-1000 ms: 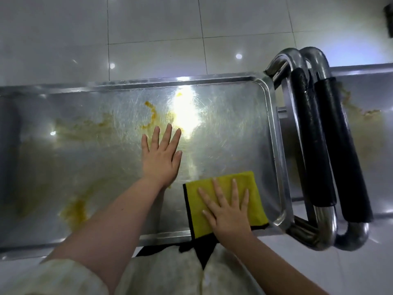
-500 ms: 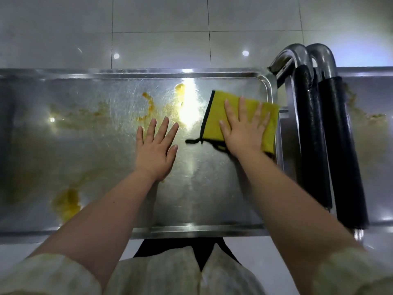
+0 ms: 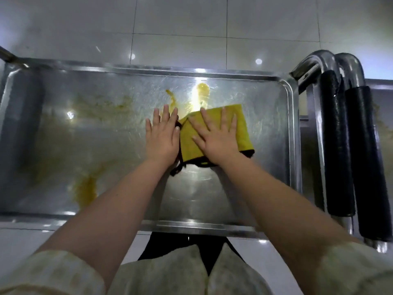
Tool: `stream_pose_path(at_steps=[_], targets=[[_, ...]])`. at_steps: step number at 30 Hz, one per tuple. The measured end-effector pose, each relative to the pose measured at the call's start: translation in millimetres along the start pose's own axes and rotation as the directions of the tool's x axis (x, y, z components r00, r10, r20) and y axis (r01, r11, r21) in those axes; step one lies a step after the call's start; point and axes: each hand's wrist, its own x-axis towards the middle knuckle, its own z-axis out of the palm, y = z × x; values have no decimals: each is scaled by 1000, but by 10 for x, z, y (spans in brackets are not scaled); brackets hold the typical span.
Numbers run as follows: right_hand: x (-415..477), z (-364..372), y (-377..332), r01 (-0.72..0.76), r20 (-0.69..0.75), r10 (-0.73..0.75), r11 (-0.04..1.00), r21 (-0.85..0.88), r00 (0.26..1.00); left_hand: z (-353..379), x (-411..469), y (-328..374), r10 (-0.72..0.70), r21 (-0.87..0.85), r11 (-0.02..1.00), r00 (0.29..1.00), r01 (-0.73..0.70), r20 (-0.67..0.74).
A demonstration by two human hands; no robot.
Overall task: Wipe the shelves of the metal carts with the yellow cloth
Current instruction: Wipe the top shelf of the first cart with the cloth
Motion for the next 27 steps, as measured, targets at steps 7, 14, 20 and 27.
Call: stream_pose_path(at_steps=[7,14,20,27], targets=[[847,-272,-66,-270,25,270,963,21,963,-66,116,-514,3,243,970,999,-12,37],[-1277,432,-552,54,10,-54,998,16,998,-57,31,-512,-12,268,963,999,-2,49],[-1168,482,-605,238,60,-237,971,-12,970,-42,3,-568,8,250,968,999,-18,39],[915,-157,-450,-204,-6,205,978,51,979,-72,27,-567,-18,250,968,1000,13,17]])
